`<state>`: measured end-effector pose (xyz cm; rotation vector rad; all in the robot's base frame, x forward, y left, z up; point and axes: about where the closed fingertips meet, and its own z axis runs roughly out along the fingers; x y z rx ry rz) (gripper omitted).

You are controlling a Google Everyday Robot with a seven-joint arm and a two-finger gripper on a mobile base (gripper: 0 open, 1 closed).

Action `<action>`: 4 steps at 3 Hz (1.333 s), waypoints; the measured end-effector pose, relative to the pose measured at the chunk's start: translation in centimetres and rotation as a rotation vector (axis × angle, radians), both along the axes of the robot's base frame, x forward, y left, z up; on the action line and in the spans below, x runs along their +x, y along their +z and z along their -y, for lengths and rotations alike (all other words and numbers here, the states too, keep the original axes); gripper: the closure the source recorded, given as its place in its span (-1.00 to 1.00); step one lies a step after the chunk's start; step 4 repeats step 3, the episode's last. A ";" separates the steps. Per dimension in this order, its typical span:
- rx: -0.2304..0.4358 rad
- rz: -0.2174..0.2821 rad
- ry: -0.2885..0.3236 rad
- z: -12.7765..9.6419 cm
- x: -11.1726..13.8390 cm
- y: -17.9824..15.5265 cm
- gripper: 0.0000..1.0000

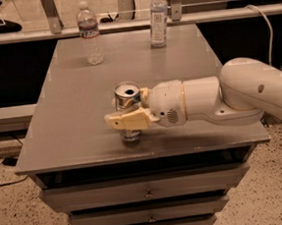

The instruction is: Pick redbull can

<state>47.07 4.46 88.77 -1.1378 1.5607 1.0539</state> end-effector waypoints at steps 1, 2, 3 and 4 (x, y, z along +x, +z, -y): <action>0.009 0.081 -0.039 2.8 2.4 3.0 1.00; -0.019 0.140 -0.116 6.0 4.7 6.7 1.00; -0.017 0.144 -0.118 6.0 4.8 7.0 1.00; -0.017 0.144 -0.118 6.0 4.8 7.0 1.00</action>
Offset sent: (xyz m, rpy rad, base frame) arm 0.0754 -0.1108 0.1152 -0.0634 -0.1934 -0.2379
